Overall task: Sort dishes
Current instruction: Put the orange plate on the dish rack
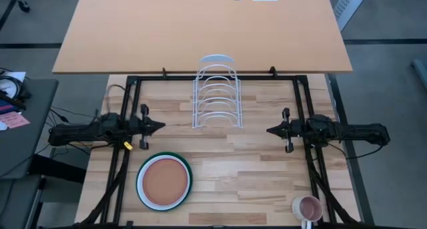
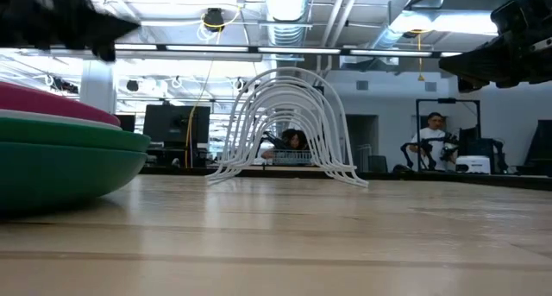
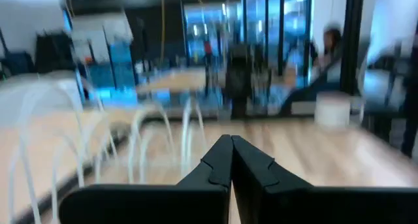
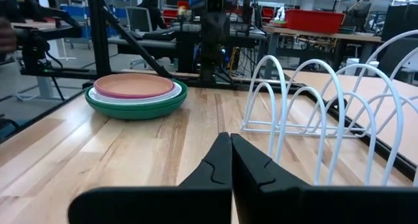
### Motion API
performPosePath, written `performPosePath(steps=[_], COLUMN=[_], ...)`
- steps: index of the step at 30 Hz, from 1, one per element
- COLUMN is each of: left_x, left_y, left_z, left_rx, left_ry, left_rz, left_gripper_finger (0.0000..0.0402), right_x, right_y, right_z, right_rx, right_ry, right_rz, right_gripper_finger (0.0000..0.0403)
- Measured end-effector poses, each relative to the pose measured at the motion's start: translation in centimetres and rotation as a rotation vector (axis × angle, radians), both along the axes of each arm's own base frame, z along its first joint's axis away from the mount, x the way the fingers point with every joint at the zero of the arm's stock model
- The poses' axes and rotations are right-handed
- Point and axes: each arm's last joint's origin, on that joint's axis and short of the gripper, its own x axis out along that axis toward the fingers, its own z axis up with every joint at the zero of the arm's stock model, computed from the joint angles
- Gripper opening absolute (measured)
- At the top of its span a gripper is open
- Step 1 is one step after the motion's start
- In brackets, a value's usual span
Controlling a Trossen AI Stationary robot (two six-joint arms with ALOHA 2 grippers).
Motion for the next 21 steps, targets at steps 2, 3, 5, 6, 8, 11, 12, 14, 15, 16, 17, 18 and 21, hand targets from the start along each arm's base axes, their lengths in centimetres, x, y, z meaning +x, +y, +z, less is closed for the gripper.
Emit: performPosePath(steps=[2,3,5,6,8,11,12,14,15,16,17,18,21], left_x=[-0.4,-0.6,-1.1,-1.4,-2.0,-2.7,-2.8,-3.2,-3.4,-3.4,-3.4,-3.4,-3.1], left_y=[0.0,0.0,-0.1,-0.1,0.0,0.0,0.0,0.0,0.0,0.0,0.0,0.0,0.0], left_z=[1.4,2.1,3.8,4.9,7.1,10.8,12.1,14.9,16.3,17.6,18.8,20.0,23.4], left_rx=[0.0,-0.003,-0.007,-0.004,-0.008,-0.025,-0.026,-0.024,-0.017,-0.007,0.003,0.016,0.052], left_ry=[-0.036,-0.048,-0.086,-0.115,-0.157,-0.199,-0.208,-0.224,-0.219,-0.216,-0.204,-0.189,-0.146], left_rz=[-0.007,-0.012,-0.014,-0.013,0.004,0.013,0.013,0.013,0.012,0.013,0.015,0.018,0.027], left_gripper_finger=[0.0,0.0,0.0,0.0,0.0,0.0,0.0,0.0,0.0,0.0,0.0,0.0,0.0], right_x=[0.0,0.0,0.0,0.0,0.0,0.0,0.0,0.0,0.0,0.0,0.0,0.0,0.0], right_y=[0.0,0.0,0.0,0.0,0.0,0.0,0.0,0.0,0.0,0.0,0.0,0.0,0.0], right_z=[0.0,0.0,0.0,0.0,0.0,0.0,0.0,0.0,0.0,0.0,0.0,0.0,0.0], right_rx=[-0.001,-0.001,-0.001,-0.001,-0.001,-0.001,-0.001,-0.001,0.0,0.0,0.0,0.0,0.0], right_ry=[0.0,0.0,0.0,0.0,0.0,0.0,0.0,0.0,0.0,0.0,0.0,0.0,0.0], right_rz=[0.0,0.0,0.0,0.0,0.0,0.0,0.0,0.0,0.0,0.0,0.0,0.0,0.0], right_gripper_finger=[0.0,0.0,0.0,0.0,0.0,0.0,0.0,0.0,0.0,0.0,0.0,0.0,0.0])
